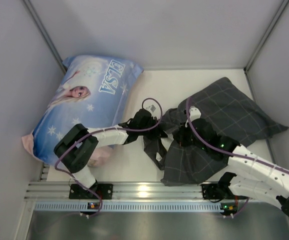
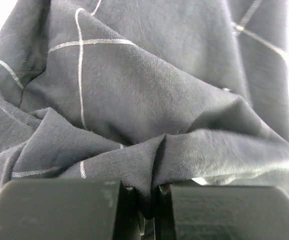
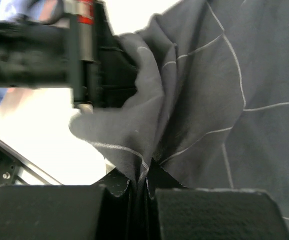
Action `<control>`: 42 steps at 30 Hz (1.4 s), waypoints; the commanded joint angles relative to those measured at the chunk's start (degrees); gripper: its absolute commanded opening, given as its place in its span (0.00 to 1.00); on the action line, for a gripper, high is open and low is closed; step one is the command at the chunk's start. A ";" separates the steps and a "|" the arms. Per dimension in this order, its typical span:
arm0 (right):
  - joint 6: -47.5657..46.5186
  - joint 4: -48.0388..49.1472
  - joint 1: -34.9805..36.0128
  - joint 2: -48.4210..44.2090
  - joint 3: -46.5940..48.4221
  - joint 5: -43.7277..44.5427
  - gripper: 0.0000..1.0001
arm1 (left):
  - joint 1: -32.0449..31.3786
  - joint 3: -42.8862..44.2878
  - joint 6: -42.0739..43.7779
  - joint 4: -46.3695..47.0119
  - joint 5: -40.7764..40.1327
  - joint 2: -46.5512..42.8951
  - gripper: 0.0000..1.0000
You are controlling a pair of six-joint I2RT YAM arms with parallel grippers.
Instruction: Remove the pillowcase from the pillow
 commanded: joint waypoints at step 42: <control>-4.11 -2.38 -23.99 26.79 18.70 10.40 0.00 | -7.80 -11.80 6.47 -18.36 -11.53 -51.70 0.00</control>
